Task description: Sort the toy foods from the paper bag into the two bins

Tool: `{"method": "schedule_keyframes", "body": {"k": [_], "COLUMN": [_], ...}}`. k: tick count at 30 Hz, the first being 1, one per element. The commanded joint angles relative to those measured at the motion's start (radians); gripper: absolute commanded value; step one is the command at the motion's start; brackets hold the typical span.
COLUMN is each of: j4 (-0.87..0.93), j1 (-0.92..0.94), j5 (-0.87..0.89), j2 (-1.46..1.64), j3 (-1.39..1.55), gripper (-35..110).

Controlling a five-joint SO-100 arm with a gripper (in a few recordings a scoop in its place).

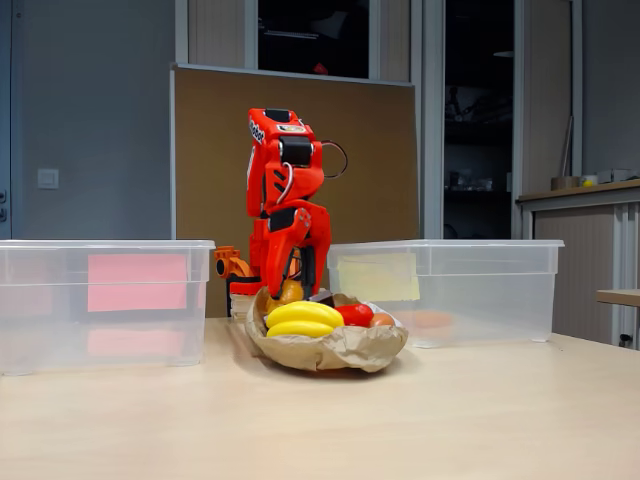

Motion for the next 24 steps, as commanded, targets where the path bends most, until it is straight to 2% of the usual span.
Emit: {"method": "schedule_keyframes", "body": {"k": [1,8,14,20,24], "j4": [0.031,0.1,0.196,0.344,0.535], "j1": [0.006,0.025,-0.002,-0.054,-0.124], "j5": [0.021,0.008,0.002,-0.031,-0.021], "j2": [-0.006,-0.02,0.002,0.048,0.058], "j3": [-0.034,-0.067,-0.126,-0.27,-0.463], "gripper": [23,9,6,6,6]}}
